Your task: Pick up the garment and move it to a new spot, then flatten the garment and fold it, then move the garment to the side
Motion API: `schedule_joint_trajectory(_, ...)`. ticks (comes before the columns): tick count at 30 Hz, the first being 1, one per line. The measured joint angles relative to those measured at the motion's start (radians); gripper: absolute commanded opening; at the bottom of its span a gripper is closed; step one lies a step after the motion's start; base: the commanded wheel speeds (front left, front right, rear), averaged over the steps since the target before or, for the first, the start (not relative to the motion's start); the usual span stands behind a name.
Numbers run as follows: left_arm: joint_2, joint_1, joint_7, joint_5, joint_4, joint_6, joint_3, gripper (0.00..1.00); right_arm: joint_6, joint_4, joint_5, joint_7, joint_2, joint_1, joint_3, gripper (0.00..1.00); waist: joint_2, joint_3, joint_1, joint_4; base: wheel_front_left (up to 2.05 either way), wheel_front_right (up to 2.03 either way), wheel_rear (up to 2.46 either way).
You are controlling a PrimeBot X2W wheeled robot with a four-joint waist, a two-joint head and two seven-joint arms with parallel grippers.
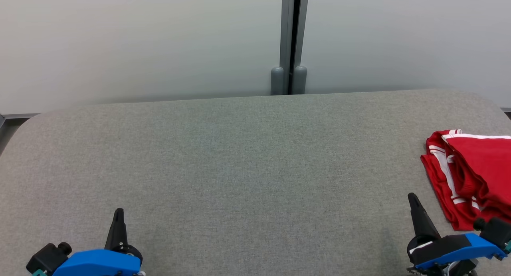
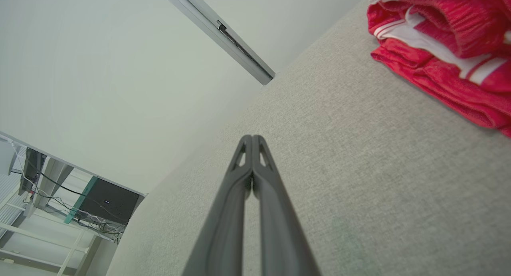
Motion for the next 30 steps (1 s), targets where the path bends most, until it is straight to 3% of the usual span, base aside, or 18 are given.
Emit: schedule_joint_trajectory(30,-0.024,-0.038,0.082,-0.266,-0.042,-0.022,0.06,0.0,0.0,-0.017,0.347,0.048,0.0,-0.023,-0.018,0.0,0.0,0.003,0.0,0.005,0.0,0.0,0.0)
